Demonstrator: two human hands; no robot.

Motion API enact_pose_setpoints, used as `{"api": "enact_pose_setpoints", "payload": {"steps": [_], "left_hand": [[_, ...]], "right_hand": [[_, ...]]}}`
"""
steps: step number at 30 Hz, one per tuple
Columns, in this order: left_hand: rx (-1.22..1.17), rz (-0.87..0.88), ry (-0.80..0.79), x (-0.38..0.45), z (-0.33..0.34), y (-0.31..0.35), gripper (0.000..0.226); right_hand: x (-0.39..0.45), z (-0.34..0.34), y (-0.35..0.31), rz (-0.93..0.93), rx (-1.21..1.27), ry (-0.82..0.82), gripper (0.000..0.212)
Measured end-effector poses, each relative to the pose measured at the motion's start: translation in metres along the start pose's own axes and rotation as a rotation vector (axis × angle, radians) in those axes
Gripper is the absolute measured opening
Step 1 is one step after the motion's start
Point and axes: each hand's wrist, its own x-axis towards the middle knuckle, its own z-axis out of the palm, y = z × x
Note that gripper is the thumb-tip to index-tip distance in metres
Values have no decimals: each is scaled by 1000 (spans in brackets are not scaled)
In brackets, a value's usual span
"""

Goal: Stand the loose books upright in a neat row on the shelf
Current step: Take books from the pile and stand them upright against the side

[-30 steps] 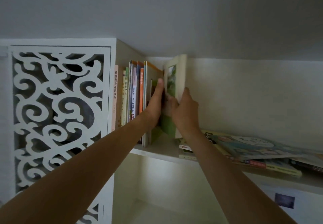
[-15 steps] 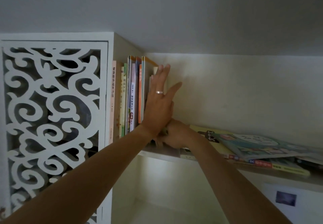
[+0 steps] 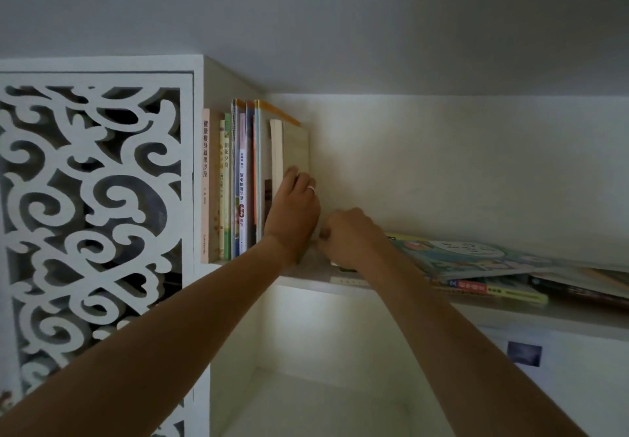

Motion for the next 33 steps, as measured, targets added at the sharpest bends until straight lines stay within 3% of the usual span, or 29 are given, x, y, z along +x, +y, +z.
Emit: {"api": "enact_pose_setpoints", "payload": {"steps": [3, 6, 8, 12, 17, 21, 25, 29, 33], "left_hand": [[-2, -37, -23, -3, -5, 7, 30], [-55, -69, -21, -1, -12, 10, 28], [-172, -107, 18, 2, -15, 10, 26], [-385, -148, 127, 9, -14, 13, 19], [-683, -185, 254, 9, -17, 7, 15], [-1061, -252, 393, 6, -26, -5, 25], [-1392, -385, 512, 5, -30, -21, 34], [-1402, -355, 518, 0, -29, -15, 36], [-1417, -313, 489, -1, -21, -5, 49]], "right_hand": [[-14, -24, 32, 228, -119, 170, 30], [-31, -35, 70, 501, -294, -42, 62], [-38, -34, 80, 441, -284, -146, 81], [-51, -41, 68, 173, -208, -202, 91], [-56, -37, 47, -122, 42, -345, 76], [-41, -36, 40, -167, 180, -63, 38], [-27, -30, 29, -57, 433, 265, 36], [-14, -32, 9, 53, 609, 564, 38], [0, -32, -7, 96, 836, 563, 35]]}}
